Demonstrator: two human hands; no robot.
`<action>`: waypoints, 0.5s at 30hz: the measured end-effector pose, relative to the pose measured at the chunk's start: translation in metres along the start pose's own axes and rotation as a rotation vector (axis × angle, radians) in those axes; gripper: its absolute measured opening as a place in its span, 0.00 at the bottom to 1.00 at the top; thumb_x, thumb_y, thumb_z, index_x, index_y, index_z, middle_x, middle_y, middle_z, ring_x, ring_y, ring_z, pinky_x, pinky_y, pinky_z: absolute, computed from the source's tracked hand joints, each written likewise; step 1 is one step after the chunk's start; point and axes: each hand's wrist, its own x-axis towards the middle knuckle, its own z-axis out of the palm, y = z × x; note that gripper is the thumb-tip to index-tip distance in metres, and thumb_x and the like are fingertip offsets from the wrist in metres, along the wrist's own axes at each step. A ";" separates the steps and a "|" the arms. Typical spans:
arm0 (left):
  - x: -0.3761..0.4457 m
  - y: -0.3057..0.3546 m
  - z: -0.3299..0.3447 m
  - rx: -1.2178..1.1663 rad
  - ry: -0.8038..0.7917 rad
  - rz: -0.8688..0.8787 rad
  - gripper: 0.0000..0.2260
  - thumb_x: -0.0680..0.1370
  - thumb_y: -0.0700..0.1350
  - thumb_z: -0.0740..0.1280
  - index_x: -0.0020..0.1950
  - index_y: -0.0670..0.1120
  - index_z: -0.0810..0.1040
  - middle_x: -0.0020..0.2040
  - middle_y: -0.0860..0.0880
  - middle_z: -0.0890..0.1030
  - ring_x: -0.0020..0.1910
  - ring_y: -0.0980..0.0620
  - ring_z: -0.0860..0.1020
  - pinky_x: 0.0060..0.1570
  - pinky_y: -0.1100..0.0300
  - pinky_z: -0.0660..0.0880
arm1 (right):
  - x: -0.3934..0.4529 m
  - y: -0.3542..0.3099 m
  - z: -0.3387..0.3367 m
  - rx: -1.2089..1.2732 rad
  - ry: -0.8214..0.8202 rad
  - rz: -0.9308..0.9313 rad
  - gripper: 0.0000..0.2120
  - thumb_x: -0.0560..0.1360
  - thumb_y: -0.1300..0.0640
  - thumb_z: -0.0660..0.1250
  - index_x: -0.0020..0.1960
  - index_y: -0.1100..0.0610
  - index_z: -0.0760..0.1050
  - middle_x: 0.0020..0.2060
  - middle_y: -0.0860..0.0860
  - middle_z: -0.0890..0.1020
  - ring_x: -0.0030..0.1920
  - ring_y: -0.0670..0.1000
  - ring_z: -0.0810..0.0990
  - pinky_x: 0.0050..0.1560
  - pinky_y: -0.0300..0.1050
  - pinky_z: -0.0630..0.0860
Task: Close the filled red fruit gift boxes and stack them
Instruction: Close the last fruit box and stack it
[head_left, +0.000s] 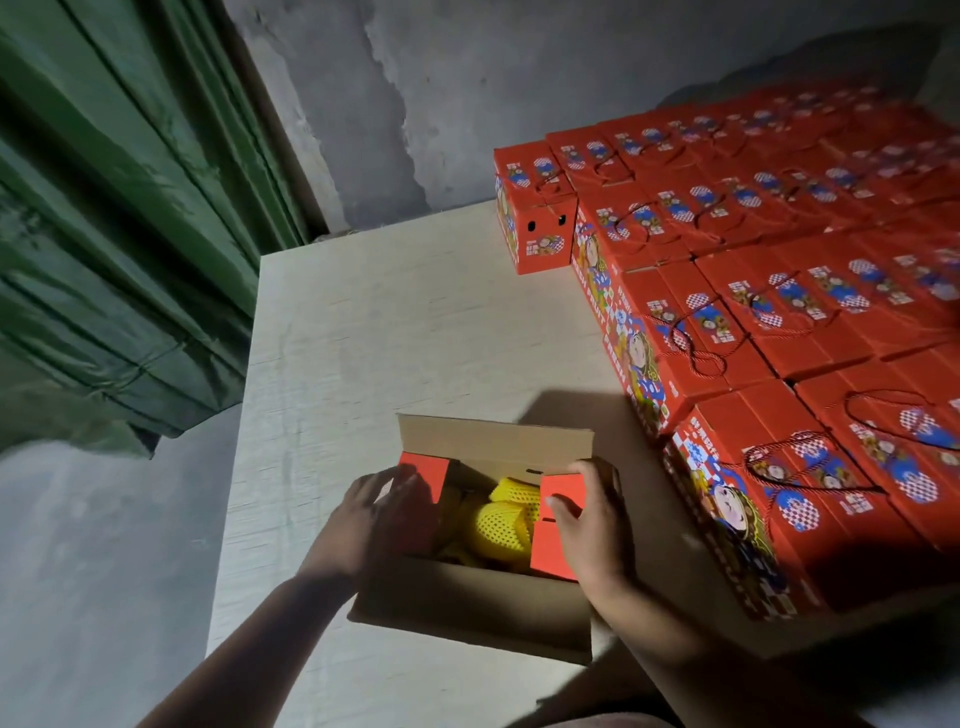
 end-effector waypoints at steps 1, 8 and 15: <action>-0.005 -0.004 0.002 0.031 -0.015 0.018 0.31 0.82 0.49 0.68 0.84 0.57 0.60 0.82 0.51 0.64 0.76 0.46 0.66 0.63 0.50 0.79 | 0.001 0.002 -0.002 0.005 -0.019 -0.021 0.19 0.76 0.51 0.76 0.62 0.44 0.72 0.61 0.44 0.76 0.62 0.49 0.77 0.56 0.47 0.79; -0.028 -0.016 -0.005 0.012 -0.162 0.154 0.34 0.82 0.39 0.61 0.86 0.52 0.50 0.86 0.58 0.46 0.84 0.57 0.46 0.75 0.53 0.69 | -0.010 0.024 -0.024 -0.136 -0.243 -0.245 0.24 0.85 0.41 0.56 0.78 0.47 0.69 0.85 0.50 0.55 0.83 0.50 0.56 0.77 0.41 0.61; -0.039 -0.005 -0.024 0.023 -0.242 0.151 0.48 0.75 0.26 0.54 0.84 0.62 0.36 0.84 0.62 0.38 0.82 0.62 0.36 0.79 0.58 0.58 | -0.030 0.052 -0.061 -0.190 -0.320 -0.541 0.28 0.83 0.64 0.62 0.82 0.53 0.64 0.85 0.49 0.50 0.85 0.53 0.52 0.80 0.48 0.57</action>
